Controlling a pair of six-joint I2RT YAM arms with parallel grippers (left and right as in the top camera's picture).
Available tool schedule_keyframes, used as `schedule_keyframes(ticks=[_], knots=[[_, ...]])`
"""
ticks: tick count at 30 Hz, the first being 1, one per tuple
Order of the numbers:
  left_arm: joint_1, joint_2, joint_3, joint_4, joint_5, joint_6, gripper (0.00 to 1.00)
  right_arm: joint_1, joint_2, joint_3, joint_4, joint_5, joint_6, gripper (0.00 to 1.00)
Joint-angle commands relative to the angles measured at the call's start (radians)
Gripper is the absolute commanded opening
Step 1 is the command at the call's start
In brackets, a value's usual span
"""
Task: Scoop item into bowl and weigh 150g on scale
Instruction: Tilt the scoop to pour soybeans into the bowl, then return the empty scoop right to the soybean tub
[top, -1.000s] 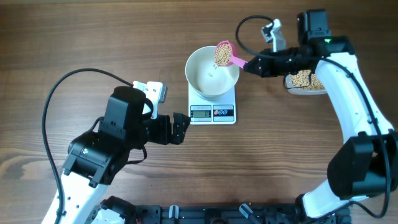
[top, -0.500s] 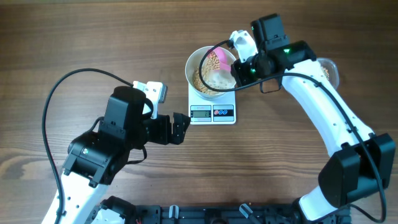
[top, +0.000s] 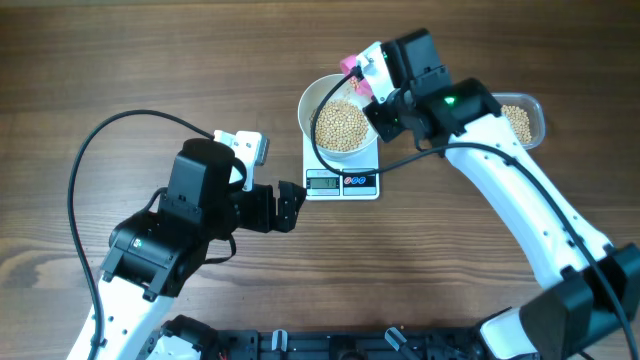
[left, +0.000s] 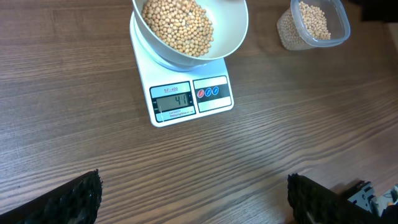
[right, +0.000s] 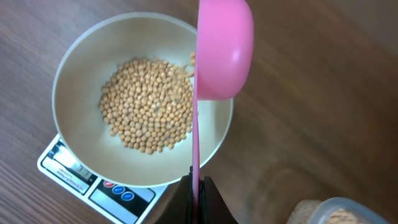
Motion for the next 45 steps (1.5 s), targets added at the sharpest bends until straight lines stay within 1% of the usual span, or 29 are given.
schedule_keyframes(ticks=[1,6,10,12,15,16,17,18,21,23,25,27,29,31,32,34,35,37,39,42,45], knots=[[-0.006,0.003,-0.005,0.000,0.009,-0.009,1.00,0.011,-0.054,0.022,0.008,0.028,-0.064,0.04],[-0.006,0.003,-0.005,0.000,0.009,-0.008,1.00,0.011,-0.055,0.022,-0.013,-0.007,-0.071,0.04],[-0.006,0.003,-0.005,0.000,0.009,-0.009,1.00,0.024,-0.053,0.021,-0.018,-0.005,-0.154,0.04],[-0.006,0.003,-0.005,0.000,0.009,-0.009,1.00,0.036,-0.053,0.021,-0.018,0.010,-0.166,0.04],[-0.006,0.003,-0.005,0.000,0.009,-0.009,1.00,0.062,-0.057,0.021,0.000,0.076,-0.090,0.04],[-0.006,0.003,-0.005,0.000,0.009,-0.009,1.00,0.063,-0.058,0.021,0.016,0.055,-0.030,0.04],[-0.006,0.003,-0.005,0.000,0.009,-0.009,1.00,0.053,-0.060,0.023,0.019,-0.025,0.015,0.04],[-0.006,0.003,-0.005,0.000,0.009,-0.008,1.00,0.041,-0.064,0.026,0.013,-0.080,0.030,0.04],[-0.006,0.003,-0.005,0.000,0.009,-0.008,1.00,-0.076,-0.097,0.066,-0.055,-0.293,0.051,0.04],[-0.006,0.003,-0.005,0.000,0.009,-0.009,1.00,-0.241,-0.116,0.127,-0.126,-0.511,0.050,0.04],[-0.006,0.003,-0.005,0.000,0.009,-0.008,1.00,-0.386,-0.119,0.158,-0.173,-0.572,0.050,0.04],[-0.006,0.003,-0.005,0.000,0.009,-0.009,1.00,-0.532,-0.119,0.158,-0.215,-0.563,0.039,0.04],[-0.006,0.003,-0.005,0.000,0.009,-0.008,1.00,-0.680,-0.119,0.158,-0.267,-0.488,0.039,0.04],[-0.006,0.003,-0.005,0.000,0.009,-0.009,1.00,-0.760,-0.119,0.158,-0.280,-0.401,0.039,0.04],[-0.006,0.003,-0.005,0.000,0.009,-0.009,1.00,-0.778,-0.117,0.153,-0.281,-0.360,0.044,0.04],[-0.006,0.003,-0.005,0.000,0.009,-0.009,1.00,-0.773,-0.114,0.111,-0.281,-0.355,0.043,0.04],[-0.006,0.003,-0.005,0.000,0.009,-0.009,1.00,-0.767,-0.113,0.083,-0.278,-0.324,0.043,0.04],[-0.006,0.003,-0.005,0.000,0.009,-0.009,1.00,-0.751,-0.107,0.007,-0.259,-0.200,0.071,0.04],[-0.006,0.003,-0.005,0.000,0.009,-0.009,1.00,-0.739,-0.107,-0.029,-0.241,-0.194,0.072,0.04],[-0.006,0.003,-0.005,0.000,0.009,-0.008,1.00,-0.716,-0.102,-0.073,-0.210,-0.089,0.097,0.04],[-0.006,0.003,-0.005,0.000,0.009,-0.009,1.00,-0.703,-0.101,-0.126,-0.178,-0.084,0.097,0.05]])
